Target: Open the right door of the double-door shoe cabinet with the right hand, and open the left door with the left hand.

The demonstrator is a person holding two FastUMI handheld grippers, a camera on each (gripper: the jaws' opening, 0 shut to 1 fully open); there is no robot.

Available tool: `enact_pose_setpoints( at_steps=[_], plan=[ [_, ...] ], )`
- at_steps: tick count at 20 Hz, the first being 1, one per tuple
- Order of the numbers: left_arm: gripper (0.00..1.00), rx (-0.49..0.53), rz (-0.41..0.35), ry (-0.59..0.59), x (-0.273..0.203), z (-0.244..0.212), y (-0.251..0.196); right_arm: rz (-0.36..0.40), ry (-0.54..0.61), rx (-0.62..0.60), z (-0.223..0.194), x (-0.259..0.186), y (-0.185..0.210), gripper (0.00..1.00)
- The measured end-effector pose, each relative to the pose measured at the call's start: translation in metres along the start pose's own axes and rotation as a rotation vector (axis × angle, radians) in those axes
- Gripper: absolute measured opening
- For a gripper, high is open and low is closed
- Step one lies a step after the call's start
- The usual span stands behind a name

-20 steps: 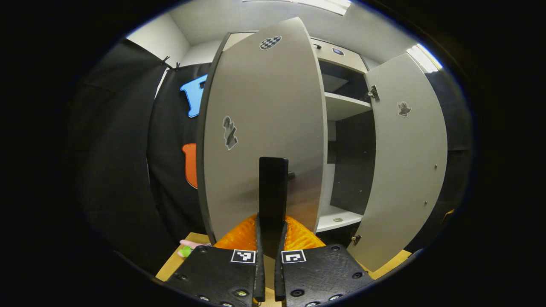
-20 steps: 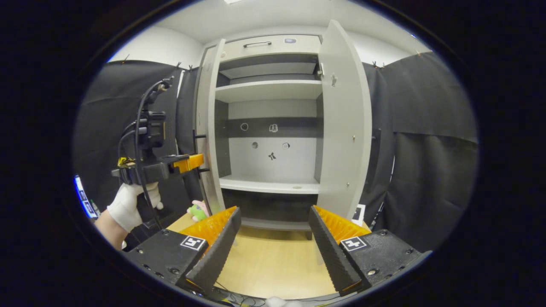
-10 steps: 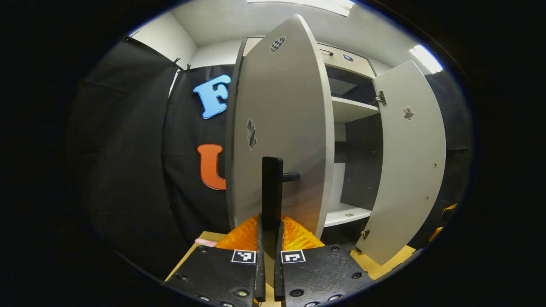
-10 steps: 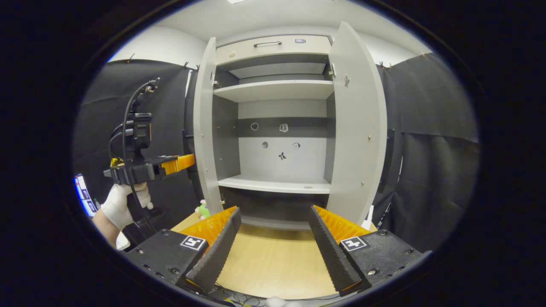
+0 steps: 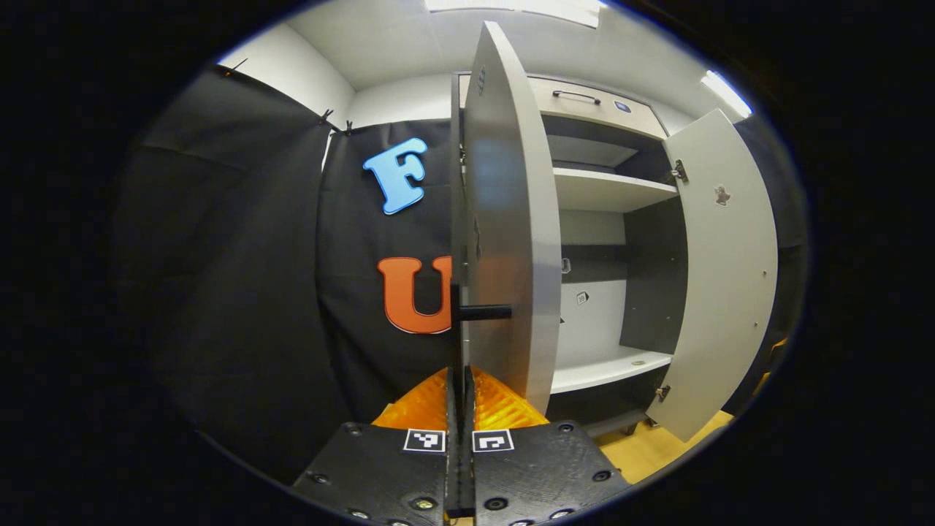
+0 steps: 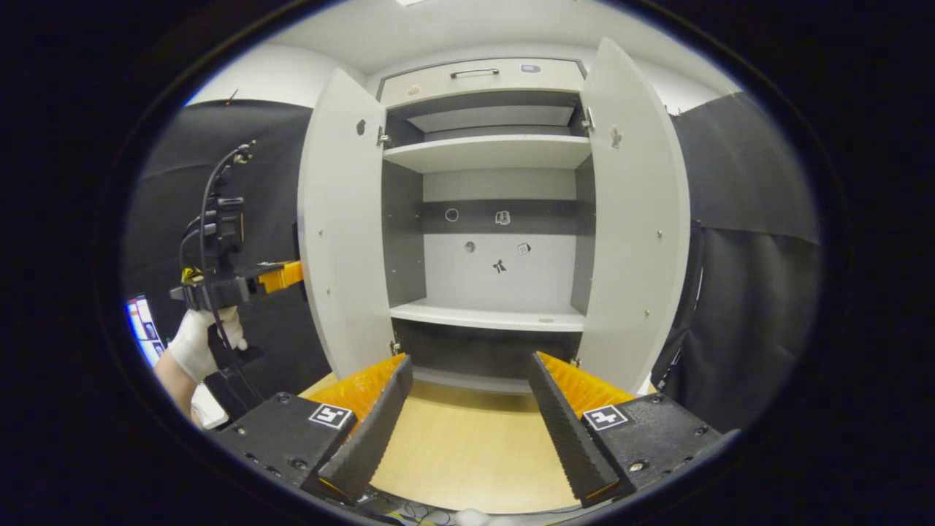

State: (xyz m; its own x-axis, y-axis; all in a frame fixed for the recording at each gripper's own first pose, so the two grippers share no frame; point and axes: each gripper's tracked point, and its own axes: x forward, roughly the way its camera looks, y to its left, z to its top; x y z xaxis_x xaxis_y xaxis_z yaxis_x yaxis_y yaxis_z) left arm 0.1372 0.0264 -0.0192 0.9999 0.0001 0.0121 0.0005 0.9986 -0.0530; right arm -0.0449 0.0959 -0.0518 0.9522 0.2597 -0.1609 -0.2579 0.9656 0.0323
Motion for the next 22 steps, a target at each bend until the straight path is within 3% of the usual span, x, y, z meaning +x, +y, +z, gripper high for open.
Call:
enact_pose_setpoints(
  at_steps=[2,3,4,6,22],
  plan=[
    [0.0,-0.021,-0.006,-0.011,0.001,-0.001,0.014,0.008,0.001,0.002,0.001,0.0,0.004,1.0],
    [0.09,-0.037,-0.034,-0.006,0.002,-0.003,0.015,0.006,-0.001,0.0,0.002,-0.001,0.004,1.0],
    [0.0,-0.04,-0.066,-0.017,0.001,-0.001,0.012,0.005,-0.001,-0.002,0.002,-0.001,0.003,1.0],
    [0.0,-0.018,-0.094,-0.018,0.001,-0.003,0.015,0.002,0.001,-0.002,0.002,-0.001,0.002,1.0],
    [0.02,-0.036,-0.038,-0.014,-0.012,-0.004,0.025,-0.003,-0.006,0.009,0.006,-0.003,-0.005,1.0]
  ],
)
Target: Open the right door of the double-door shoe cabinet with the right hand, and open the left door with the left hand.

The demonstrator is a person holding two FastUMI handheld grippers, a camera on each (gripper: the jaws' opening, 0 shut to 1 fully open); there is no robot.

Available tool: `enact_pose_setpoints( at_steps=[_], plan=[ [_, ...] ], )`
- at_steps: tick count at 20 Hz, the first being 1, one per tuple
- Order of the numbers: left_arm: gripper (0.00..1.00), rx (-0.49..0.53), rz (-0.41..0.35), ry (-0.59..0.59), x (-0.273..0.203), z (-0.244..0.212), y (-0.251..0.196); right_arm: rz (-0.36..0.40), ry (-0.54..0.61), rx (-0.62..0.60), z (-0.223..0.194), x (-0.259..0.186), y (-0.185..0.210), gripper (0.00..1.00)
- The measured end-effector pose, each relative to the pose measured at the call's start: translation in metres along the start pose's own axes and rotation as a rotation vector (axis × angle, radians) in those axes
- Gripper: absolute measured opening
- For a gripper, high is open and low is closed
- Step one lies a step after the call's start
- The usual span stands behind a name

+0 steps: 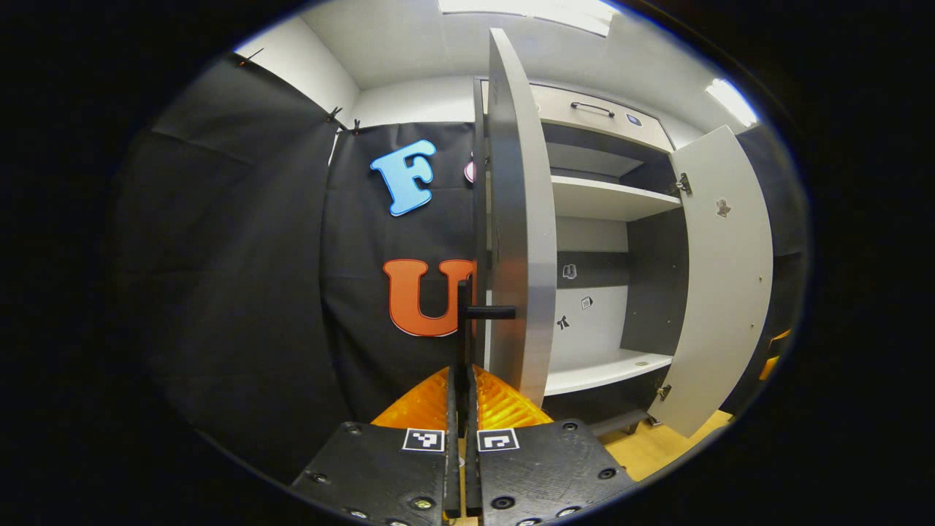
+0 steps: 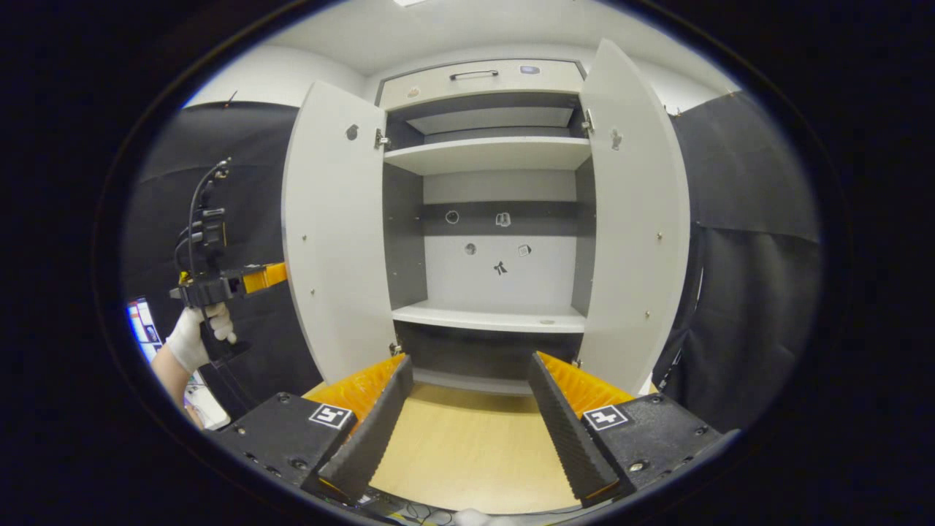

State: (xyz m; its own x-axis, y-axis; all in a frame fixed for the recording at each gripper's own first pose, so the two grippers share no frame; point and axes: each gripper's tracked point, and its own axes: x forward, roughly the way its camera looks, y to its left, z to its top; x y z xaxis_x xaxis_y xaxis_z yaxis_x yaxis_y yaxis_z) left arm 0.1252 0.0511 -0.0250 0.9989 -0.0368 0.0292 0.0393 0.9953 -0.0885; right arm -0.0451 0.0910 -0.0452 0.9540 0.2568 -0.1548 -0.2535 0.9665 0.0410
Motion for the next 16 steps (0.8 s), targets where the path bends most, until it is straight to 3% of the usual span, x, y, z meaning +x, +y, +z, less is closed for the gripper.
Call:
enact_pose_setpoints(
  at_steps=[3,4,9,16],
  plan=[
    [0.1,-0.002,0.047,0.018,-0.015,-0.004,0.012,-0.007,-0.009,0.005,0.004,0.003,-0.006,1.0],
    [0.19,0.01,0.056,0.022,-0.02,-0.004,0.015,-0.012,-0.014,0.004,0.005,0.004,-0.009,1.0],
    [0.98,0.078,0.128,0.038,-0.053,-0.013,0.025,-0.038,-0.037,0.01,0.012,0.008,-0.023,1.0],
    [1.0,0.061,0.173,0.056,-0.088,-0.006,0.003,-0.062,-0.048,0.004,0.016,0.012,-0.037,1.0]
  ],
)
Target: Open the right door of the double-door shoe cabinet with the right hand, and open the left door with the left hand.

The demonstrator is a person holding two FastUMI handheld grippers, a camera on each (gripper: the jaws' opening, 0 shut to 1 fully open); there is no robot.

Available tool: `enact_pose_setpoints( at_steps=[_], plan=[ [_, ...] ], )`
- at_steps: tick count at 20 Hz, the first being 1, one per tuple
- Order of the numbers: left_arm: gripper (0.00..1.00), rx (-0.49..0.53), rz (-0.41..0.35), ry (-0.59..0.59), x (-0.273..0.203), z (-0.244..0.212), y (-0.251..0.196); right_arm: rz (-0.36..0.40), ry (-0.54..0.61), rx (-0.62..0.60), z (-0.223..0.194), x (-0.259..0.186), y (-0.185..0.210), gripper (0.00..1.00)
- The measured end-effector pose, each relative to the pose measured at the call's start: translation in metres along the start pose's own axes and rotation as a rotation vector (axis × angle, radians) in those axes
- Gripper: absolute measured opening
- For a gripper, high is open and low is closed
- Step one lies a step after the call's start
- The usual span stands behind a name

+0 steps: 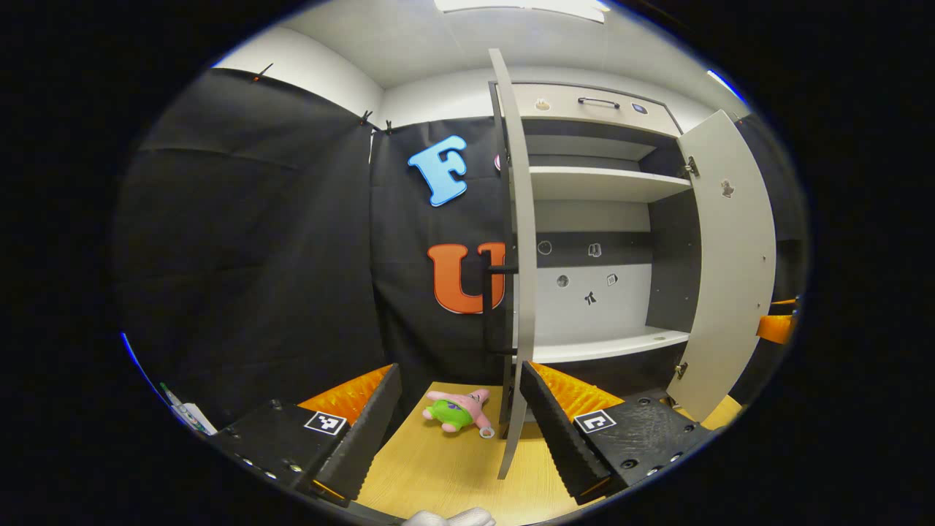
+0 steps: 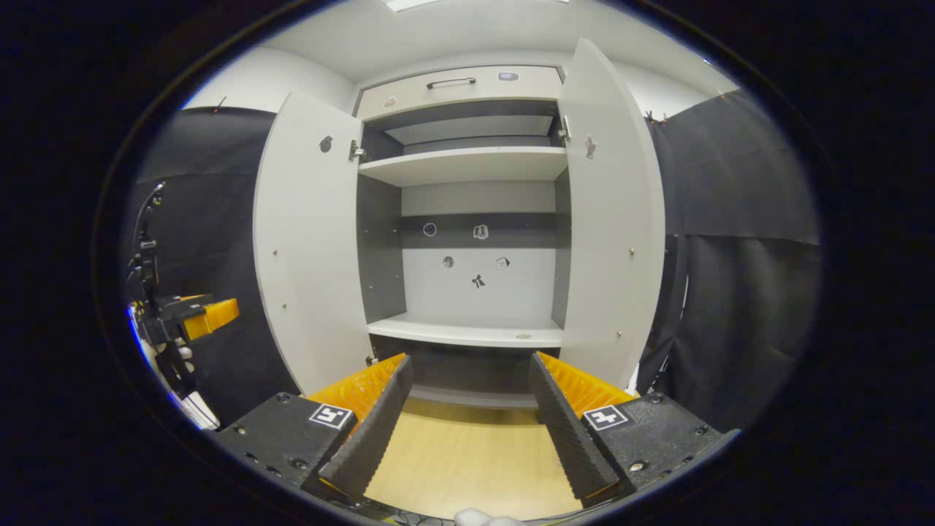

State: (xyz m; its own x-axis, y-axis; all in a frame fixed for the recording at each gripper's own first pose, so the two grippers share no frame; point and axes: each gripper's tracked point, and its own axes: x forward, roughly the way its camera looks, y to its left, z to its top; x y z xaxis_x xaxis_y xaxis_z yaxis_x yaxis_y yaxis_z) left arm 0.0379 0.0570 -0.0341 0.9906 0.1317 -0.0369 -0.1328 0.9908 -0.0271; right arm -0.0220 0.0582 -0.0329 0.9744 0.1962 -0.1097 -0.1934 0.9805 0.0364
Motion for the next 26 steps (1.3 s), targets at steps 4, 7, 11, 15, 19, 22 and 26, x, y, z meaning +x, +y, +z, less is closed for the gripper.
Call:
enact_pose_setpoints(
  at_steps=[4,7,11,15,19,22,26],
  plan=[
    [0.94,-0.019,-0.063,-0.042,-0.01,0.012,-0.043,-0.016,0.004,-0.005,-0.003,0.002,-0.007,1.0],
    [0.95,-0.03,-0.128,-0.023,-0.015,0.0,-0.085,-0.039,0.0,-0.011,-0.006,0.002,-0.015,1.0],
    [0.95,-0.077,-0.187,0.001,-0.018,-0.018,-0.125,-0.061,-0.021,0.016,-0.008,0.0,-0.023,1.0],
    [0.95,-0.095,-0.233,0.061,-0.018,-0.036,-0.148,-0.099,-0.022,0.012,-0.012,-0.003,-0.036,1.0],
    [0.95,-0.073,-0.218,0.064,-0.016,-0.036,-0.141,-0.121,-0.01,0.017,-0.015,-0.003,-0.042,1.0],
    [0.94,-0.06,-0.209,0.043,-0.014,-0.029,-0.138,-0.135,-0.016,0.026,-0.013,-0.004,-0.045,1.0],
    [0.94,-0.042,-0.2,0.037,-0.015,-0.025,-0.132,-0.137,-0.018,0.026,-0.011,-0.005,-0.041,1.0]
  ],
)
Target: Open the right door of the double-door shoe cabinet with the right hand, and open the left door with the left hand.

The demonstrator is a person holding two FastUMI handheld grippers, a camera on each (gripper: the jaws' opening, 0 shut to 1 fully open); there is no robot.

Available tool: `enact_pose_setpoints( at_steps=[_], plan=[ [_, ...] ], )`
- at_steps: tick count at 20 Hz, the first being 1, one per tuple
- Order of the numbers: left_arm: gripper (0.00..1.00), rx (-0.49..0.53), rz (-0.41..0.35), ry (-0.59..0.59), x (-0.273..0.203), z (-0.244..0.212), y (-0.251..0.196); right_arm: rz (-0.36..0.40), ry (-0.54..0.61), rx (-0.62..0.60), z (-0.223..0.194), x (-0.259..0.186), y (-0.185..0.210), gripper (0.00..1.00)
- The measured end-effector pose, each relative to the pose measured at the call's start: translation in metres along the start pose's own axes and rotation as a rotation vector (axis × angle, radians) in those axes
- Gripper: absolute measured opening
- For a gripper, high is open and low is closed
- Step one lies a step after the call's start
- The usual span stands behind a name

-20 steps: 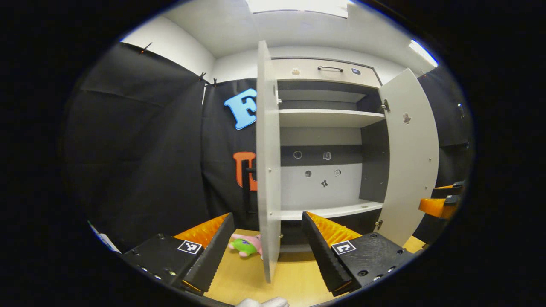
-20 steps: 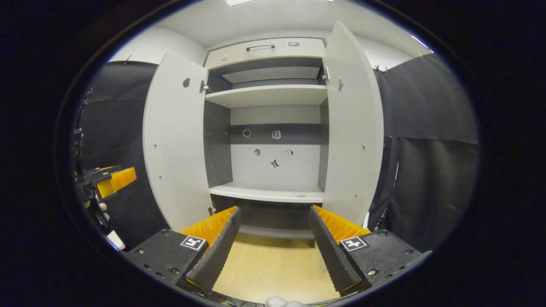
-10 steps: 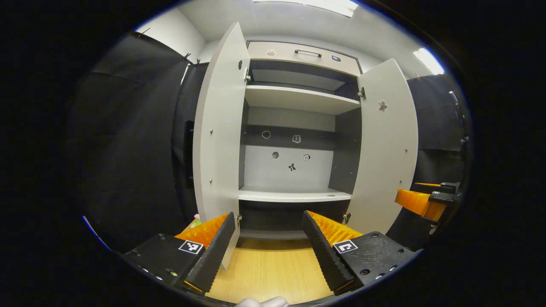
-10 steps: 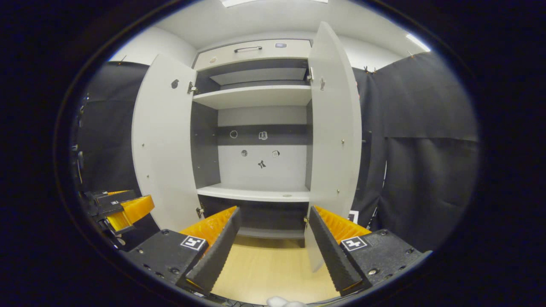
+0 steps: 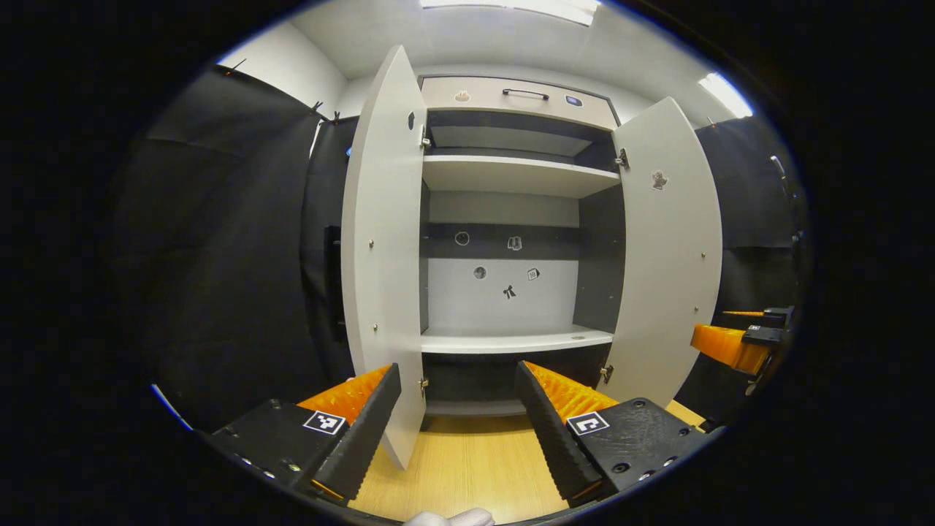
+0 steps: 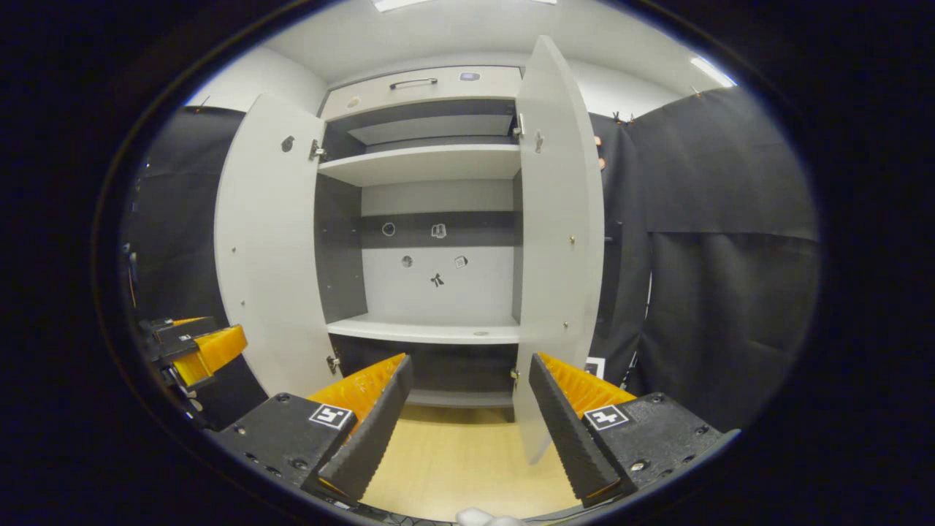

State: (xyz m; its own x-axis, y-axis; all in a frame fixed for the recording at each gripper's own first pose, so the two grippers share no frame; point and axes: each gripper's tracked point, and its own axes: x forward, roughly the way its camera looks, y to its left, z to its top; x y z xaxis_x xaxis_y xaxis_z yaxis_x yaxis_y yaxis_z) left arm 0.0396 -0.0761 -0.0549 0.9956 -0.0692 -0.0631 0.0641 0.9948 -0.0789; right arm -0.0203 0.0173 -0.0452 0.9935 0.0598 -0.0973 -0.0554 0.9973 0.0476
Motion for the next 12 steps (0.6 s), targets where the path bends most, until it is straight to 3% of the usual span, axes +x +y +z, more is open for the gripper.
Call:
enact_pose_setpoints(
  at_steps=[12],
  plan=[
    [0.94,0.019,-0.025,-0.017,-0.008,0.011,0.001,-0.002,-0.005,-0.013,0.001,-0.01,0.015,1.0]
  ],
)
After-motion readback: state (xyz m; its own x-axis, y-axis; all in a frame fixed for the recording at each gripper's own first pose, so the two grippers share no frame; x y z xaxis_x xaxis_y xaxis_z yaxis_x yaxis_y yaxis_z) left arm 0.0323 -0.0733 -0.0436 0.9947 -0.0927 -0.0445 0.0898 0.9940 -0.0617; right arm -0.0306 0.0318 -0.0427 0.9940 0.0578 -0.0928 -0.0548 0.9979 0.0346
